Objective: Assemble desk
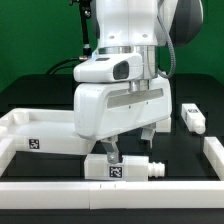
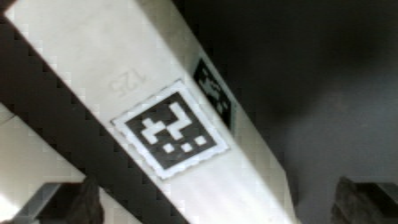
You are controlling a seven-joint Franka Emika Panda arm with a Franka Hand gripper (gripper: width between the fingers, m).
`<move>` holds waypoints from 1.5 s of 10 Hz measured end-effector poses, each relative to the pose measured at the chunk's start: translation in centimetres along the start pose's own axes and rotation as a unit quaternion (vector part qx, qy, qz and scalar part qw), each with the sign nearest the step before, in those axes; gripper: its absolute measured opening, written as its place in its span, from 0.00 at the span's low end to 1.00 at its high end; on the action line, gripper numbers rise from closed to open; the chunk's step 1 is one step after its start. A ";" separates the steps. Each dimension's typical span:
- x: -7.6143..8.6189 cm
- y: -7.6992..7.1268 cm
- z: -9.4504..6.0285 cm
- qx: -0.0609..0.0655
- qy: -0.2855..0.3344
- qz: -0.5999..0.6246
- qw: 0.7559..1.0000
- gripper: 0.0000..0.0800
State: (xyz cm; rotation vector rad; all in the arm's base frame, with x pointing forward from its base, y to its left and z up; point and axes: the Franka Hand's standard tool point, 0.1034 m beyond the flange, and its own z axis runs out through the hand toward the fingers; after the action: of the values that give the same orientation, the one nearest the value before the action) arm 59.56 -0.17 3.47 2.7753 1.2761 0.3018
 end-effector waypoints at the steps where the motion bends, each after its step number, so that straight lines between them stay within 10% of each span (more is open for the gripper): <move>1: 0.0 0.0 0.0 0.000 0.000 0.000 1.000 0.81; 6: -0.3 0.2 2.0 0.060 -0.053 0.055 0.995 0.81; 8: -0.1 -0.1 2.2 0.061 -0.055 0.059 0.995 0.81; 12: 0.0 -0.2 2.1 0.062 -0.055 0.048 0.995 0.36; 15: 0.4 -1.3 -1.1 0.064 -0.041 -0.073 0.994 0.36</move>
Offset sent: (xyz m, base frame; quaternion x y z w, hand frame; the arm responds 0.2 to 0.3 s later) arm 0.0288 -0.0200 0.0054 0.0784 -0.0859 0.0346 0.9926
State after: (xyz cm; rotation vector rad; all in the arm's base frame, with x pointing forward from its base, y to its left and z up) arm 58.63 0.95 4.42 2.7436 1.5183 0.1000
